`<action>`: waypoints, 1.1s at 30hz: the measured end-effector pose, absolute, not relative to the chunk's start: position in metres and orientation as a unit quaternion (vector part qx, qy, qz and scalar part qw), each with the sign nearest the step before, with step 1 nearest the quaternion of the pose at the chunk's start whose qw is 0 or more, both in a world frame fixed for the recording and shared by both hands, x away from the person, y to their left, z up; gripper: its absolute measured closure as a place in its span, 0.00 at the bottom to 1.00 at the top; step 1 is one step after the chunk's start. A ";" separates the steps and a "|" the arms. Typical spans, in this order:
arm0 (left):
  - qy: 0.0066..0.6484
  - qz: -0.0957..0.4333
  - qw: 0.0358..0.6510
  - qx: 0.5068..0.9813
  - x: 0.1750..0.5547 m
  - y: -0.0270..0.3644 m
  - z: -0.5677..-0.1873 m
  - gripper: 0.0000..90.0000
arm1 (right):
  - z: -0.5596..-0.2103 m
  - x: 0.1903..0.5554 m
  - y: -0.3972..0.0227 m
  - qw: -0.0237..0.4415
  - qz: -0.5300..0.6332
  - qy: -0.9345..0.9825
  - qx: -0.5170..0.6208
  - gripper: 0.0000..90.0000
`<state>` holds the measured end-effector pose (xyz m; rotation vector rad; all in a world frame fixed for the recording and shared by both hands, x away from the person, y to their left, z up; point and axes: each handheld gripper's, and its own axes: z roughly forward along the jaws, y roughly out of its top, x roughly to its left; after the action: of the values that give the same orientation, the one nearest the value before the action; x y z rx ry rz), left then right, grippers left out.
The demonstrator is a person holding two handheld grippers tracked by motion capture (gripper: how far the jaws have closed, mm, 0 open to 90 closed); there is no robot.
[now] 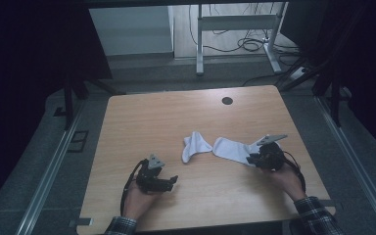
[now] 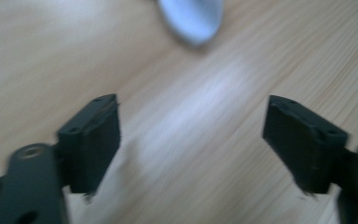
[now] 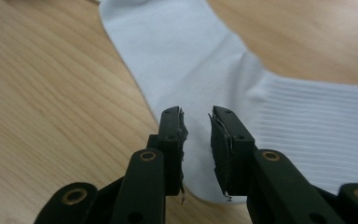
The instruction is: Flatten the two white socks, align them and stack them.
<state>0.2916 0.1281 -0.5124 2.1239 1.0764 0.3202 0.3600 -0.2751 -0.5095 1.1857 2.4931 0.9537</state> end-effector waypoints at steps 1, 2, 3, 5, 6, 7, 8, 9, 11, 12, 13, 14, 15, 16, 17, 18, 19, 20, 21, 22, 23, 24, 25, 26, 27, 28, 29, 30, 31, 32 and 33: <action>0.413 0.124 0.372 0.822 0.298 0.117 -0.506 0.30 | -0.505 0.361 -0.279 0.117 0.326 0.846 0.406 0.79; 0.413 0.124 0.372 0.822 0.298 0.117 -0.506 0.34 | -0.505 0.361 -0.279 0.117 0.326 0.846 0.406 0.79; 0.408 0.122 0.376 0.823 0.302 0.111 -0.504 0.34 | -0.503 0.362 -0.282 0.119 0.326 0.845 0.407 0.79; 0.391 0.128 0.377 0.830 0.314 0.088 -0.498 0.41 | -0.499 0.365 -0.292 0.128 0.326 0.839 0.416 0.76; 0.383 0.128 0.375 0.834 0.319 0.081 -0.496 0.43 | -0.498 0.366 -0.296 0.131 0.326 0.837 0.420 0.75; 0.379 0.131 0.373 0.837 0.323 0.073 -0.495 0.45 | -0.497 0.368 -0.301 0.133 0.326 0.833 0.426 0.74; 0.373 0.133 0.371 0.840 0.327 0.065 -0.493 0.47 | -0.496 0.369 -0.306 0.135 0.327 0.831 0.430 0.74; 0.373 0.133 0.371 0.840 0.327 0.065 -0.493 0.49 | -0.496 0.369 -0.306 0.135 0.327 0.831 0.430 0.74; 0.365 0.135 0.369 0.844 0.335 0.050 -0.490 0.49 | -0.496 0.372 -0.316 0.137 0.328 0.823 0.443 0.73; 0.362 0.134 0.369 0.846 0.339 0.043 -0.489 0.50 | -0.496 0.374 -0.321 0.138 0.329 0.820 0.448 0.72; 0.359 0.134 0.368 0.847 0.343 0.036 -0.488 0.53 | -0.496 0.375 -0.326 0.139 0.330 0.816 0.454 0.72; 0.359 0.136 0.366 0.848 0.347 0.029 -0.487 0.54 | -0.496 0.377 -0.331 0.140 0.332 0.811 0.461 0.72; 0.357 0.136 0.364 0.849 0.351 0.023 -0.487 0.55 | -0.496 0.378 -0.335 0.141 0.332 0.809 0.464 0.72; 0.355 0.137 0.363 0.850 0.356 0.018 -0.487 0.58 | -0.496 0.379 -0.339 0.143 0.330 0.808 0.467 0.72; 0.356 0.136 0.362 0.851 0.360 0.013 -0.487 0.58 | -0.496 0.381 -0.343 0.147 0.327 0.808 0.468 0.71; 0.355 0.138 0.358 0.852 0.364 0.008 -0.488 0.59 | -0.496 0.382 -0.346 0.152 0.326 0.807 0.469 0.70; 0.355 0.140 0.355 0.853 0.368 0.003 -0.489 0.60 | -0.496 0.383 -0.349 0.155 0.326 0.805 0.472 0.69; 0.357 0.139 0.353 0.854 0.372 -0.001 -0.490 0.61 | -0.496 0.384 -0.353 0.159 0.323 0.805 0.472 0.68; 0.359 0.137 0.351 0.854 0.376 -0.004 -0.491 0.62 | -0.496 0.386 -0.356 0.163 0.321 0.803 0.474 0.68; 0.360 0.136 0.349 0.855 0.380 -0.007 -0.492 0.63 | -0.497 0.387 -0.358 0.167 0.321 0.801 0.477 0.68; 0.362 0.137 0.345 0.855 0.383 -0.010 -0.494 0.63 | -0.497 0.389 -0.361 0.168 0.322 0.798 0.481 0.67; 0.365 0.135 0.341 0.856 0.390 -0.016 -0.497 0.64 | -0.498 0.393 -0.365 0.172 0.321 0.796 0.485 0.64; 0.367 0.137 0.339 0.855 0.392 -0.018 -0.499 0.64 | -0.499 0.395 -0.367 0.175 0.319 0.795 0.486 0.63; 0.367 0.137 0.339 0.855 0.392 -0.018 -0.499 0.64 | -0.499 0.395 -0.367 0.175 0.319 0.795 0.486 0.63; 0.369 0.138 0.336 0.856 0.395 -0.021 -0.501 0.64 | -0.502 0.399 -0.369 0.178 0.314 0.794 0.490 0.62; 0.377 0.135 0.332 0.854 0.400 -0.024 -0.506 0.64 | -0.504 0.401 -0.370 0.179 0.311 0.793 0.491 0.61; 0.377 0.135 0.332 0.854 0.400 -0.024 -0.506 0.64 | -0.504 0.401 -0.370 0.179 0.311 0.793 0.491 0.61; 0.379 0.136 0.329 0.854 0.402 -0.025 -0.509 0.64 | -0.505 0.402 -0.371 0.180 0.311 0.792 0.494 0.60; 0.383 0.137 0.324 0.854 0.406 -0.027 -0.514 0.64 | -0.508 0.405 -0.372 0.179 0.309 0.791 0.497 0.57; 0.383 0.137 0.324 0.854 0.406 -0.027 -0.514 0.65 | -0.508 0.405 -0.372 0.179 0.309 0.791 0.497 0.57; 0.389 0.137 0.320 0.853 0.409 -0.028 -0.518 0.65 | -0.512 0.407 -0.372 0.177 0.309 0.790 0.499 0.57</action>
<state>0.4088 -0.0284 -0.5179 2.2425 1.0215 0.3609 0.4068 -0.3724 -0.5117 1.4113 2.2376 0.8747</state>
